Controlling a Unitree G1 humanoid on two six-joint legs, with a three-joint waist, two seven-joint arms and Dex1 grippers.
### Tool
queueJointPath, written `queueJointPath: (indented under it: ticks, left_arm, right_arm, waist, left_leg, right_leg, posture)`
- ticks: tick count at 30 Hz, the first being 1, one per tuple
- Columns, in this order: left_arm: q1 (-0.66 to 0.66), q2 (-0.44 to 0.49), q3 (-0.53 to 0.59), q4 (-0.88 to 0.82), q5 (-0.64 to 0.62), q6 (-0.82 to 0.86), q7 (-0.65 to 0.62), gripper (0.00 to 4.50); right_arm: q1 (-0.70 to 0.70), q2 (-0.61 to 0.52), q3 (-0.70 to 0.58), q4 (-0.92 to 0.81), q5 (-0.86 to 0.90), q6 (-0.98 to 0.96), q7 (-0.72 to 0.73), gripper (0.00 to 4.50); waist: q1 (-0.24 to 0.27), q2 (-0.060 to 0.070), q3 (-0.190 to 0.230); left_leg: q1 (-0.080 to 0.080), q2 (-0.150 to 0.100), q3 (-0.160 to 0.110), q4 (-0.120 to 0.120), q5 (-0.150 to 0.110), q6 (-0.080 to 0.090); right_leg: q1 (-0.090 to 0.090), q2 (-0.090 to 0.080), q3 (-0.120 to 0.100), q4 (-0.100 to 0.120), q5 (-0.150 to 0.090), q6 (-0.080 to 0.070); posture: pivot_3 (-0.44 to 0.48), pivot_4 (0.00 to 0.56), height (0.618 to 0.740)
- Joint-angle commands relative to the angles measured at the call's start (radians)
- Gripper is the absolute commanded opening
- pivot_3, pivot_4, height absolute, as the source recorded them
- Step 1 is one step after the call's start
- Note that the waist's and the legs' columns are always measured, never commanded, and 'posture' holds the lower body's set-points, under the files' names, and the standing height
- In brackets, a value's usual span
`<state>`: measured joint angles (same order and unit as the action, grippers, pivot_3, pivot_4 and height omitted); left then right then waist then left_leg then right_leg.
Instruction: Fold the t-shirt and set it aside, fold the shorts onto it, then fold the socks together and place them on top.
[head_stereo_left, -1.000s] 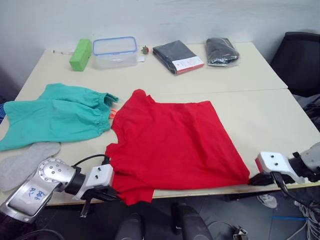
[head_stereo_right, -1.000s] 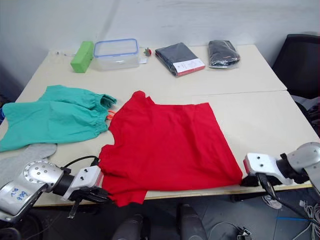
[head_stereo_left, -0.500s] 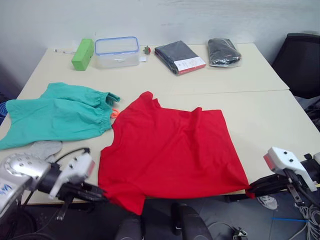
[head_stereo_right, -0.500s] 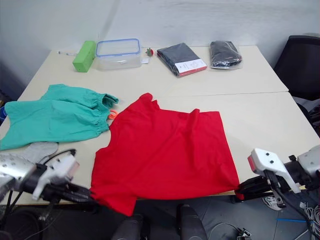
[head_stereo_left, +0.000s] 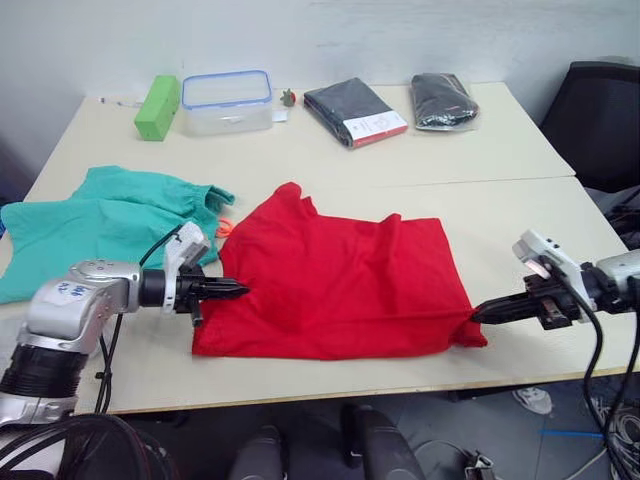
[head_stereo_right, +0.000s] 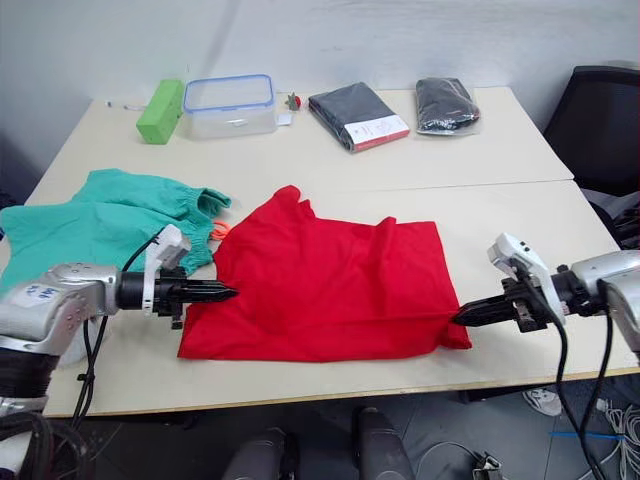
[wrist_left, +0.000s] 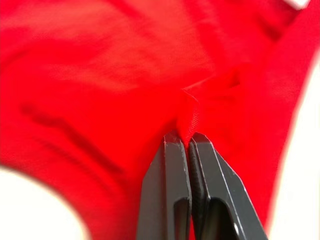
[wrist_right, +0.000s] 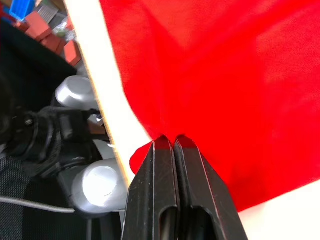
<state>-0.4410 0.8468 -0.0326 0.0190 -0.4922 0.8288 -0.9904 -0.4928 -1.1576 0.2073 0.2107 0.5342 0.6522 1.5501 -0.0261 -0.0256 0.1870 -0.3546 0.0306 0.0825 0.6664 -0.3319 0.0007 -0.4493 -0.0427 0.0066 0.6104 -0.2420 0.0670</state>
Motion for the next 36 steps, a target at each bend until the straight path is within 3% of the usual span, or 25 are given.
queueJointPath:
  ticks: [1,11,14,15,18,21,26,29,33,36]
  left_arm:
    - [0.002,-0.003,0.014,-0.006,0.025,-0.023,0.02,0.0]
    - [0.071,-0.001,0.06,-0.055,0.025,-0.045,0.027,0.0]
    - [0.086,-0.008,0.078,-0.065,0.014,-0.046,0.034,0.0]
    - [0.09,-0.011,0.087,-0.069,0.009,-0.043,0.037,0.0]
    - [0.105,-0.014,0.126,-0.099,-0.012,-0.033,0.047,0.66]
    - [0.128,-0.001,0.178,-0.147,-0.032,-0.035,0.051,1.56]
    - [0.168,0.038,0.308,-0.324,-0.174,0.034,0.009,3.03]
    - [0.219,0.063,0.285,-0.451,-0.203,0.015,-0.034,3.05]
    - [0.253,0.055,0.137,-0.488,-0.092,-0.096,-0.03,2.17]
    - [0.25,0.04,0.041,-0.452,-0.008,-0.16,-0.014,1.2]
  right_arm:
    - [-0.022,0.02,0.007,0.043,-0.053,-0.05,0.061,0.01]
    - [-0.039,0.059,-0.016,0.105,-0.117,-0.083,0.05,0.01]
    - [-0.046,0.049,-0.029,0.099,-0.095,-0.031,0.062,0.5]
    - [-0.048,0.048,-0.042,0.095,-0.085,-0.019,0.058,0.83]
    - [-0.057,0.058,-0.101,0.089,-0.062,0.006,0.011,1.8]
    - [-0.04,0.05,-0.177,0.046,-0.038,0.021,-0.029,2.83]
    - [0.1,0.066,-0.361,-0.226,0.041,0.063,-0.142,4.47]
    - [0.191,0.132,-0.408,-0.424,0.066,0.079,-0.27,4.34]
    - [0.284,0.228,-0.336,-0.624,-0.012,0.022,-0.435,3.18]
    - [0.313,0.281,-0.275,-0.694,-0.061,0.006,-0.529,2.09]
  waist:
    - [0.001,0.0,0.0]
    - [0.0,0.0,0.0]
    - [-0.001,0.0,0.0]
    - [-0.002,0.0,0.0]
    - [-0.001,0.0,0.0]
    - [-0.001,0.0,0.0]
    - [0.0,0.0,0.0]
    - [0.0,0.0,0.0]
    - [-0.001,0.0,0.0]
    - [0.0,0.0,0.0]
  left_leg:
    - [0.0,0.0,0.0,0.0,0.0,0.0]
    - [0.002,-0.001,0.001,0.002,0.0,0.0]
    - [0.002,-0.001,0.001,0.002,0.0,0.0]
    - [0.002,-0.001,0.002,0.002,0.0,0.0]
    - [0.002,-0.001,0.001,0.002,0.0,0.0]
    - [0.002,-0.001,0.001,0.002,0.0,0.0]
    - [0.001,0.001,-0.002,0.002,-0.001,-0.002]
    - [0.002,0.001,-0.003,0.002,-0.001,-0.003]
    - [0.003,0.0,-0.003,0.002,-0.001,-0.003]
    - [0.003,-0.001,-0.003,0.001,-0.001,-0.003]
  right_leg:
    - [0.0,0.0,0.0,0.0,0.0,0.0]
    - [0.0,-0.002,0.0,0.004,0.001,0.001]
    - [0.0,-0.002,0.0,0.005,0.001,0.001]
    - [0.0,-0.002,0.0,0.005,0.001,0.001]
    - [0.0,-0.003,0.0,0.005,0.001,0.001]
    - [0.0,-0.004,0.0,0.005,0.001,0.001]
    - [0.001,-0.004,0.001,0.004,0.0,0.0]
    - [0.002,-0.004,0.001,0.004,0.0,0.0]
    - [0.005,-0.003,0.002,0.002,0.0,0.0]
    - [0.004,0.0,0.002,0.002,0.0,-0.001]
  posture:
    - [0.0,0.15,0.74]
    - [0.0,0.15,0.74]
    - [0.0,0.15,0.74]
    - [0.0,0.15,0.74]
    - [0.0,0.15,0.74]
    - [0.0,0.15,0.74]
    - [0.0,0.15,0.74]
    - [0.0,0.15,0.74]
    - [0.0,0.15,0.74]
    - [0.0,0.15,0.74]
